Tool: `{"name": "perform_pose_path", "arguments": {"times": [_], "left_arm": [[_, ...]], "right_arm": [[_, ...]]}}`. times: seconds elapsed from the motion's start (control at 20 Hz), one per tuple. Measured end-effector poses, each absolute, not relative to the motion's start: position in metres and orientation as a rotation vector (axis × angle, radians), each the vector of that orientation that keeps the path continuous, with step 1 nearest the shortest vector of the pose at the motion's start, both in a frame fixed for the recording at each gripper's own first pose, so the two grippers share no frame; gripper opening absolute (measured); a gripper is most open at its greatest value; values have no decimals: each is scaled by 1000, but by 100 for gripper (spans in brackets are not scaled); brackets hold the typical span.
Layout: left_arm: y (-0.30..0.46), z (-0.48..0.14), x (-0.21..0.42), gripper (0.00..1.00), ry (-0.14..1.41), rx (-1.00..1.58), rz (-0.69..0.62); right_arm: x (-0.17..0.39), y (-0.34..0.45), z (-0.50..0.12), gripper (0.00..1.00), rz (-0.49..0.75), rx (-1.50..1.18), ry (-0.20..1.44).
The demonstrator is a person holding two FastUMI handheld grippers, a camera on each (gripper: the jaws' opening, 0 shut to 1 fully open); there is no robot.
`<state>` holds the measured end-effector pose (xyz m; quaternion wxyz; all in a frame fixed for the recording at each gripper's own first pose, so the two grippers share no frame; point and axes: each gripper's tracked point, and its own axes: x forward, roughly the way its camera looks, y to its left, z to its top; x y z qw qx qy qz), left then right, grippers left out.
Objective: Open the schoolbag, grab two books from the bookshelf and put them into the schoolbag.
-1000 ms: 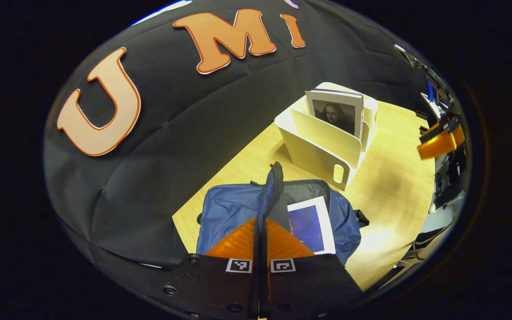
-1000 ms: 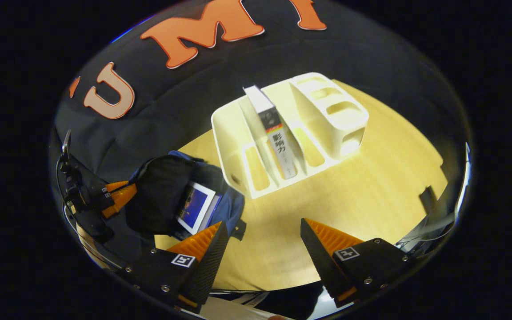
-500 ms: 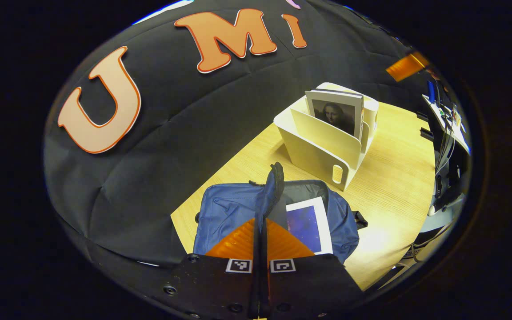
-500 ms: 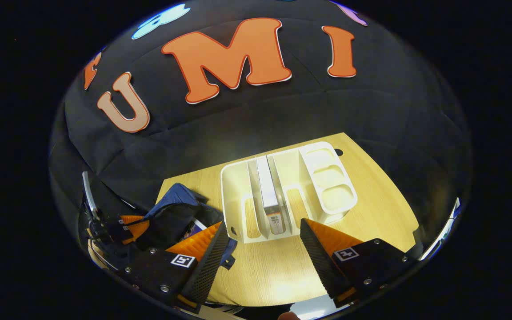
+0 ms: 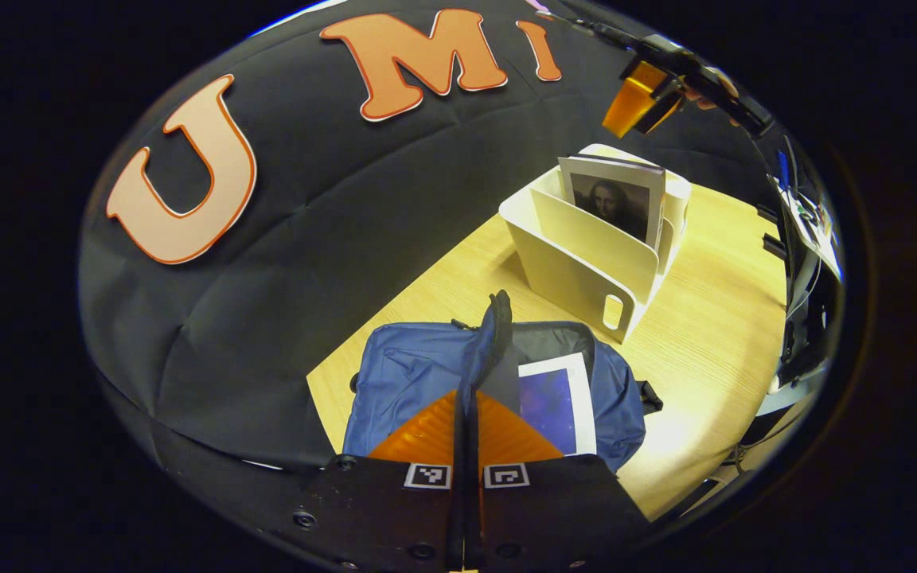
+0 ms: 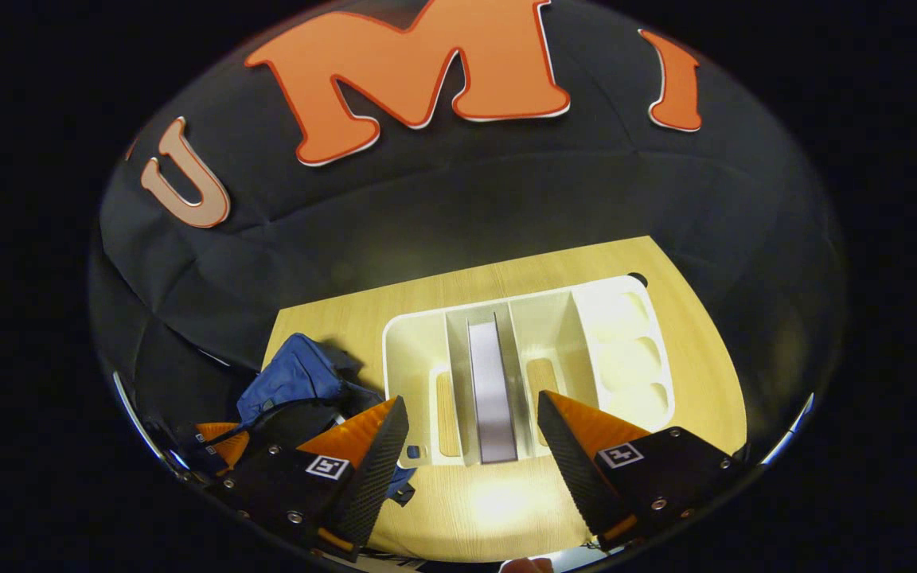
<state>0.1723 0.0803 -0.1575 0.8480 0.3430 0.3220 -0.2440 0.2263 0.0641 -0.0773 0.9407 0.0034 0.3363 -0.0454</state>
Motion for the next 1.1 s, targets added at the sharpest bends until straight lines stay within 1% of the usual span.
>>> {"name": "perform_pose_path", "arguments": {"times": [0.05,0.25,0.55,0.7,0.8,0.85,0.9,0.95,1.0,1.05,1.1], "left_arm": [[81,-159,172,1,685,720,-513],[84,-163,173,1,700,702,-504],[86,-166,175,1,717,706,-500],[88,-167,177,1,720,713,-498],[88,-167,178,1,720,715,-498],[87,-167,177,1,721,714,-499],[87,-165,176,1,721,714,-499],[88,-165,176,1,721,714,-499],[88,-167,177,1,721,714,-498],[88,-167,177,1,721,713,-499],[89,-167,176,1,721,712,-500]], "right_arm": [[235,60,-86,97,-111,-11,710],[258,59,-115,98,-116,-34,788],[272,40,-146,98,-170,-91,872],[272,41,-144,34,-174,-77,878],[272,41,-144,31,-176,-81,878],[272,40,-144,31,-178,-86,876],[272,40,-143,39,-176,-87,874],[272,41,-141,31,-174,-84,868],[271,43,-140,39,-172,-76,863],[270,45,-137,31,-164,-72,859],[265,46,-131,30,-159,-75,852]]}}
